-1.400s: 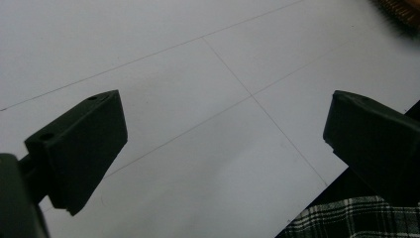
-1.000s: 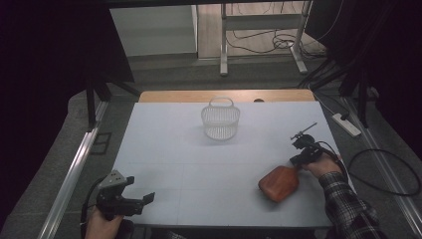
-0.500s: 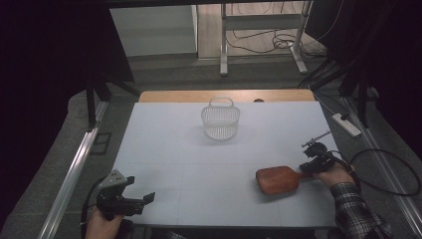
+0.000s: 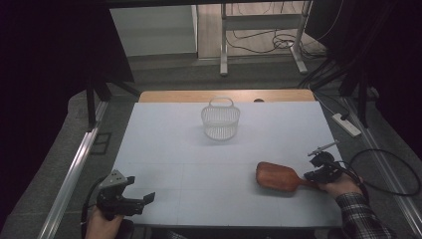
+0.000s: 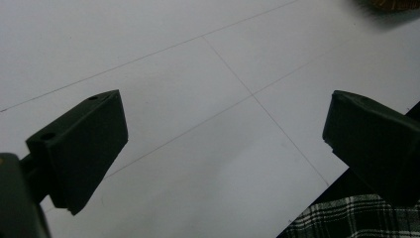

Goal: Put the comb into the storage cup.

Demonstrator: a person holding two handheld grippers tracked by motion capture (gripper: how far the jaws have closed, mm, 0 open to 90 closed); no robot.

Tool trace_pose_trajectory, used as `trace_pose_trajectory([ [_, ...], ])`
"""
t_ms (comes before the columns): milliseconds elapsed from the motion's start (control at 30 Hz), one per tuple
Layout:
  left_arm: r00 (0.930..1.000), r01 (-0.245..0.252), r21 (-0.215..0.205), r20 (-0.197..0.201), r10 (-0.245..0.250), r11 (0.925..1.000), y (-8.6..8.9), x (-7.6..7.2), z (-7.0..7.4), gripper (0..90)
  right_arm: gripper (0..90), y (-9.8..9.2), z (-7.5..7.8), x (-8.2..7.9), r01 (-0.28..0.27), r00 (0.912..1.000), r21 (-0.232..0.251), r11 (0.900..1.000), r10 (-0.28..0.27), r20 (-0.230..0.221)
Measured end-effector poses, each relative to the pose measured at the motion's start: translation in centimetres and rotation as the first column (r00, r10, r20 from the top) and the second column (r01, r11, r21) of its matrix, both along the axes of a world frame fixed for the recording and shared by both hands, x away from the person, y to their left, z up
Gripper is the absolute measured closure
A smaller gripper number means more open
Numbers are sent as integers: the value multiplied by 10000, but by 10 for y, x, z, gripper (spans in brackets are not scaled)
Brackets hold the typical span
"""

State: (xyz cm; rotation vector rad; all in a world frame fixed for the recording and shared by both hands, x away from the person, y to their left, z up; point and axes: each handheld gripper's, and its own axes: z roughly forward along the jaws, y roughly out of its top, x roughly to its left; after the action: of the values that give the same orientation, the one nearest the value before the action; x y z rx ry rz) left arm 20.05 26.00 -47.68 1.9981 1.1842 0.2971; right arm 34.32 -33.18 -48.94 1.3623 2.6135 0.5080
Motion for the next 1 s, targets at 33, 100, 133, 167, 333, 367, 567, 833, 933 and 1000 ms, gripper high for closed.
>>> trace_pose_trajectory([
  [33, 10000, 6, 6, 2, -6, 10000, 0, 0, 0, 35, 898, -1, 0, -3, 43, 10000, 26, 10000, -43, -17],
  [100, 10000, 13, 8, 1, -13, 10000, 0, 0, 0, 35, 898, -4, 0, -11, 61, 10000, 94, 9999, -61, 5],
  [133, 10000, 18, 14, 0, -18, 10000, 0, 0, 0, 35, 898, -4, 1, -13, 68, 10000, 101, 9999, -68, 36],
  [167, 10000, 18, 14, 0, -18, 10000, 0, 0, 0, 35, 898, -4, 1, -13, 68, 10000, 101, 9999, -68, 36],
  [333, 10000, 13, 17, 4, -13, 10000, -1, 1, 0, 35, 898, -5, 1, -25, 48, 10000, 214, 9998, -49, 54],
  [367, 10000, 11, 32, 9, -11, 10000, -1, 1, 0, 35, 898, -4, 2, -28, 31, 10000, 203, 9998, -31, 6],
  [567, 10000, 26, 34, 29, -26, 10000, -1, 1, 0, 35, 898, 1, 1, -40, -94, 9999, 180, 9998, 95, -70],
  [833, 10000, 41, 48, 43, -41, 10000, -2, 1, 0, 35, 898, 6, 3, -51, -298, 9995, 237, 9993, 300, -73],
  [933, 10000, 51, 48, 46, -52, 10000, -2, 1, 0, 36, 898, 7, 3, -55, -323, 9994, 256, 9992, 327, -151],
  [1000, 10000, 57, 41, 41, -57, 10000, -2, 1, 0, 36, 898, 7, 2, -57, -344, 9993, 258, 9991, 347, -112],
])
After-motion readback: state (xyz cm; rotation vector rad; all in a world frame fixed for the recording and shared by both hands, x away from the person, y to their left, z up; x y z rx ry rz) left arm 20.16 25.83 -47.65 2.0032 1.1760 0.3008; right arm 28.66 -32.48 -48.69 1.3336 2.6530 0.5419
